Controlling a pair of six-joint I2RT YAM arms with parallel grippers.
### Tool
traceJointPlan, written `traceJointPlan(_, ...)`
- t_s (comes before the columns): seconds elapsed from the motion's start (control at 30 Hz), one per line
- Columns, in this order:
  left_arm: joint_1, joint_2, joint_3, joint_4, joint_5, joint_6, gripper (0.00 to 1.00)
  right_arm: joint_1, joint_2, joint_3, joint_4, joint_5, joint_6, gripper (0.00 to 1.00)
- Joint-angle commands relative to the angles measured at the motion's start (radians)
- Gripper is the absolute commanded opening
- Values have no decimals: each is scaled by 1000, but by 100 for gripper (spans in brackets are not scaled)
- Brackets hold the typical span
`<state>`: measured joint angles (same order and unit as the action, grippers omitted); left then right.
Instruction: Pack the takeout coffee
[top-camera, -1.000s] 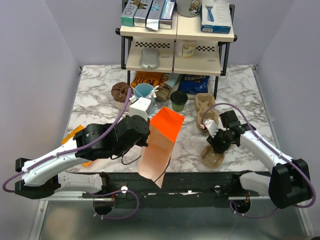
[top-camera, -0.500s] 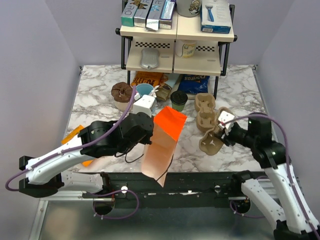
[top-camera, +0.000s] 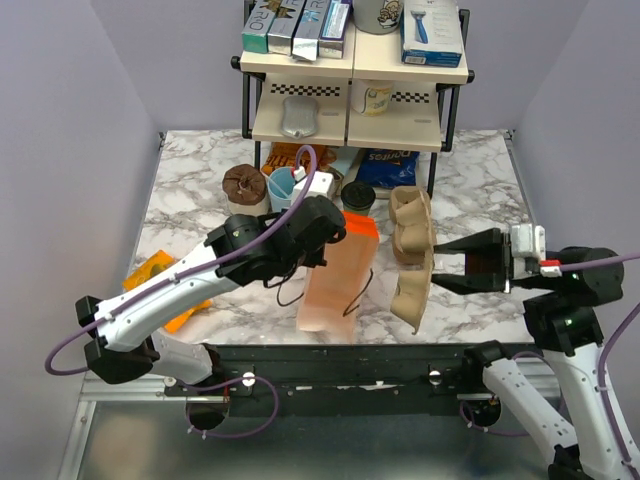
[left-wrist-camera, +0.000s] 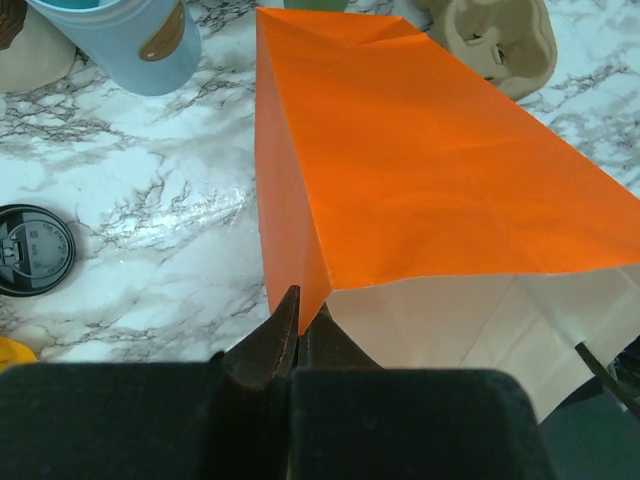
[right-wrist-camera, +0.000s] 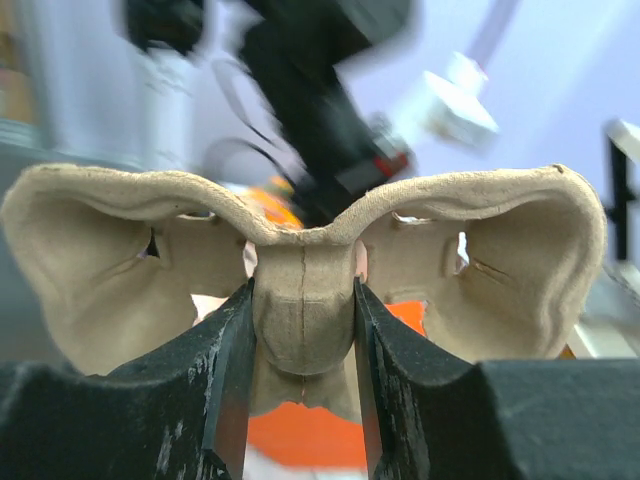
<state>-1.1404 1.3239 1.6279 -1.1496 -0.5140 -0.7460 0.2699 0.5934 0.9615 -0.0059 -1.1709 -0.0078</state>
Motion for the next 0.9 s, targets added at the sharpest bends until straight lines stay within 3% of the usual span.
traceJointPlan(0.0, 59, 24, 46, 4, 91, -7, 0, 26, -12, -27, 530, -196, 500, 36)
traceJointPlan(0.13, 88, 40, 78, 7, 127, -10, 0, 118, 44, 5, 586, -167, 557, 36)
traceJointPlan(0.2, 108, 41, 93, 2, 140, -26, 0, 233, 86, 45, 590, -144, 572, 36)
traceJointPlan(0.37, 133, 37, 104, -9, 149, -58, 0, 484, 204, 137, 367, -131, 392, 36)
traceJointPlan(0.67, 154, 21, 85, -16, 146, -115, 0, 675, 288, 74, 364, -52, 393, 38)
traceJointPlan(0.83, 154, 8, 56, -4, 163, -125, 0, 727, 359, 132, 11, 57, 171, 38)
traceJointPlan(0.87, 156, 5, 50, -2, 163, -131, 0, 727, 365, 128, 11, 83, 158, 38)
